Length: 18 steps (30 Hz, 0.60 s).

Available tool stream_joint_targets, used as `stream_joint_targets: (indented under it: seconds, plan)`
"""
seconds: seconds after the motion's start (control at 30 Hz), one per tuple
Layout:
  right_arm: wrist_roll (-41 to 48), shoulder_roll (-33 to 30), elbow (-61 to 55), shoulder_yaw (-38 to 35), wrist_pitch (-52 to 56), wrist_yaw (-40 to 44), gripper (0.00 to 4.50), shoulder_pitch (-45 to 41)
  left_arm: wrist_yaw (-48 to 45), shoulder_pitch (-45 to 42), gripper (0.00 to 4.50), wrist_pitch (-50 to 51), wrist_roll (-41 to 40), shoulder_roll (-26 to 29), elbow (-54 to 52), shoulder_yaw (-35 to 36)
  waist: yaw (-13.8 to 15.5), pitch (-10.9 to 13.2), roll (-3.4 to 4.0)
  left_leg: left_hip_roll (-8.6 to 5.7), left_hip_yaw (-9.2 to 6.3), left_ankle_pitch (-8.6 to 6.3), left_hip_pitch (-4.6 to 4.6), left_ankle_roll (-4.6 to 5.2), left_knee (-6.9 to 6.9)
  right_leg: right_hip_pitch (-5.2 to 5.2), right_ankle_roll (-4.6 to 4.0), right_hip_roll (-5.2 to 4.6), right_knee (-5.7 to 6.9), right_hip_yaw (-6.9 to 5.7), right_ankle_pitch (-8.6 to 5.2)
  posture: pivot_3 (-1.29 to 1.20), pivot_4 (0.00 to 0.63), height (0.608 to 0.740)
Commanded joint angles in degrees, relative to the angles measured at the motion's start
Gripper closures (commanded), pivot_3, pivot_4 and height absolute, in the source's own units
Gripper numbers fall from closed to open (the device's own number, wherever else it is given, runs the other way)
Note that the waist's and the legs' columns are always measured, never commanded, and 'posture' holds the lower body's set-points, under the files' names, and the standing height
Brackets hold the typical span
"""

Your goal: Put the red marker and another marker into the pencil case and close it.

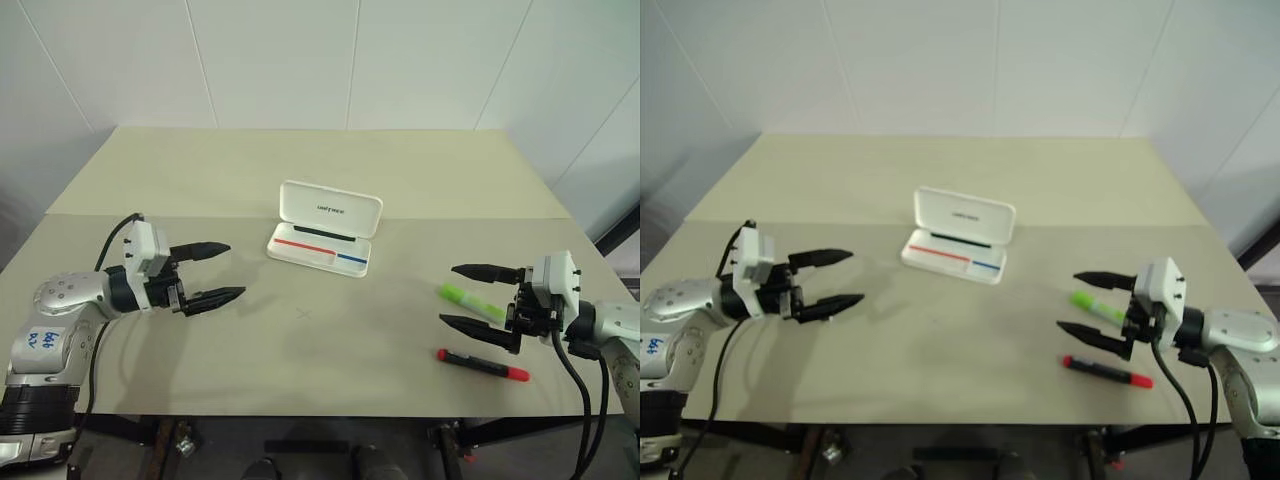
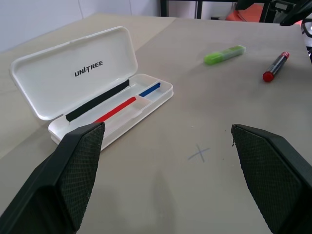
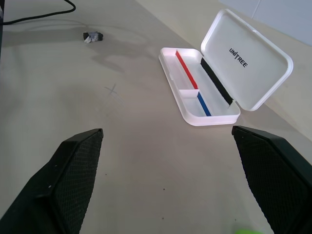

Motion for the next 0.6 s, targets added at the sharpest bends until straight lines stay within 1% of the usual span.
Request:
stream_joint_targets:
  seconds: [0.03,0.2,0.23,0.47,0.6]
  plan:
    - [-0.3,1.1,-0.04,0.89,-1.32,-0.54,0.0,-1.72,-0.19,-1.91,0.06,-0.88,0.7,-0.33,0.78,-0.22,-0.03,0.0,0.0,0.0,0.0,0.0,0.0,0.0,0.01,0.0,0.0,0.0,0.01,0.0,0.0,0.0,0.15,0.74]
    - [0.7,2.06,-1.53,2.24,1.4,-1.93,0.0,-3.1,-0.85,-2.51,0.06,-0.72,0.85,-1.32,1.06,-1.54,-0.03,0.0,0.01,-0.01,0.0,0.0,0.02,0.0,0.0,-0.01,0.15,0.0,0.07,0.0,0.07,0.0,0.15,0.74]
    - [0.77,2.17,-1.57,2.95,2.5,-2.59,0.0,-4.36,-0.81,-3.1,0.06,-0.93,1.2,-1.6,1.74,-1.83,-0.06,0.0,0.0,-0.01,0.0,0.0,0.02,0.0,0.0,-0.01,0.54,0.0,0.07,0.0,0.28,0.0,0.15,0.74]
    - [-0.33,3.76,-0.72,9.72,6.53,-3.41,0.0,-13.35,-1.53,-5.8,0.06,-3.02,2.21,-2.94,3.54,-2.54,-0.04,0.0,0.0,0.0,-0.01,0.01,0.04,-0.01,0.01,-0.01,0.52,0.01,0.08,0.0,0.29,0.0,0.15,0.74]
    - [-2.58,5.28,2.24,13.15,5.92,-2.34,0.0,-18.1,-1.37,-7.01,0.06,-2.63,1.92,-2.5,3.31,-1.86,-0.01,0.0,0.01,0.0,-0.02,-0.01,-0.01,-0.03,-0.01,-0.05,0.56,-0.01,0.08,-0.02,0.3,0.0,0.15,0.74]
